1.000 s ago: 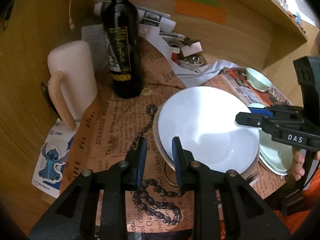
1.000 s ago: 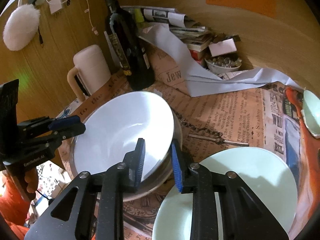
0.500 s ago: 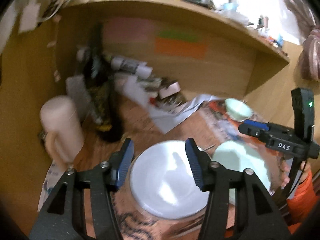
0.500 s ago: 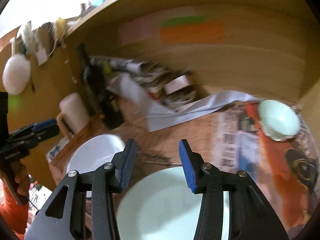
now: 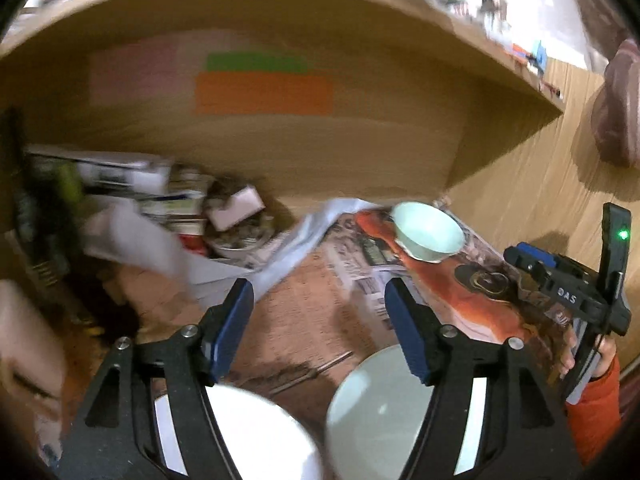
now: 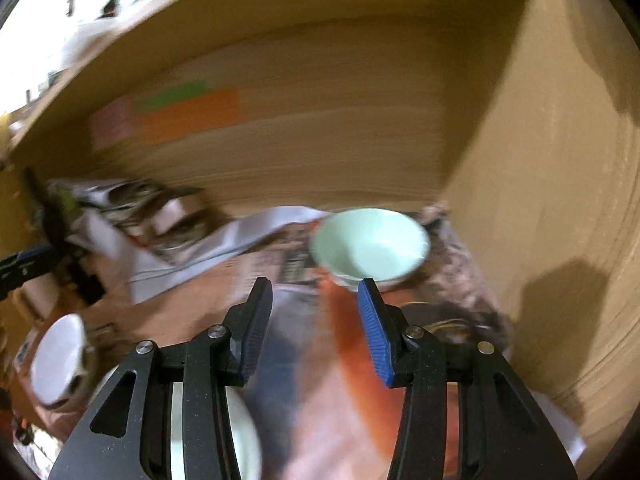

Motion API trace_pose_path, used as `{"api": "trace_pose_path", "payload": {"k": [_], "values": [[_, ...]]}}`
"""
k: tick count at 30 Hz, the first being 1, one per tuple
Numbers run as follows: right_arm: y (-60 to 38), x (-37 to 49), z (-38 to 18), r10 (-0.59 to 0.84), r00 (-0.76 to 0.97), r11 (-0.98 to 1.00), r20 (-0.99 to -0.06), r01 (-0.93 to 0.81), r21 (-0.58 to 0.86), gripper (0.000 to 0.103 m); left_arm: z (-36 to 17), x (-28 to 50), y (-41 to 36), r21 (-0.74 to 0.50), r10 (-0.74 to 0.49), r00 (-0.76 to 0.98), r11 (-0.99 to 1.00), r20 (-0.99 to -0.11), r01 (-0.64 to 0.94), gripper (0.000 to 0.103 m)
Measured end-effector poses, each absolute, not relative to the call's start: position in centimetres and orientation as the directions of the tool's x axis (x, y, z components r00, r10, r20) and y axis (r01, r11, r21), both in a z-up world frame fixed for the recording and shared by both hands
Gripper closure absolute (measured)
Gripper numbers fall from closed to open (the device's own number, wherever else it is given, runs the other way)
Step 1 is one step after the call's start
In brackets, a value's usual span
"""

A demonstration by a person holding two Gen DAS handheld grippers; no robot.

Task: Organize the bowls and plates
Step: 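Move both tools toward the pale green bowl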

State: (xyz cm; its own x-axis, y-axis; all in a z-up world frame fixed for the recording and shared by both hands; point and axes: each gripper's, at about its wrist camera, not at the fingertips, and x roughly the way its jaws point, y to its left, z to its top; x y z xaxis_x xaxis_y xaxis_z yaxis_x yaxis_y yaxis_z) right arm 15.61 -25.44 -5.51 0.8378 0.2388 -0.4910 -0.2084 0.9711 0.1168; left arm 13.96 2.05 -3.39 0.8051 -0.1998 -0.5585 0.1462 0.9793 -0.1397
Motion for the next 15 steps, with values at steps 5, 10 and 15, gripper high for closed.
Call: {"api": "trace_pose_path", "payload": {"k": [5, 10, 15], "values": [[-28.7, 19.1, -7.0, 0.191, 0.816, 0.980, -0.546, -0.128, 0.152, 0.062, -4.3, 18.7, -0.7, -0.172, -0.263, 0.731, 0.965, -0.630, 0.198, 0.035], [-29.9, 22.4, -8.5, 0.169, 0.783, 0.981, -0.599, -0.076, 0.177, 0.062, -5.4, 22.2, -3.2, -0.133, -0.255, 0.691, 0.965, -0.676, 0.225, 0.035], [-29.6, 25.2, -10.1, 0.135, 0.751, 0.988, -0.646, -0.053, 0.144, 0.062, -6.7, 24.1, -4.6, -0.100, -0.252, 0.654, 0.960, -0.713, 0.260, 0.035]]}}
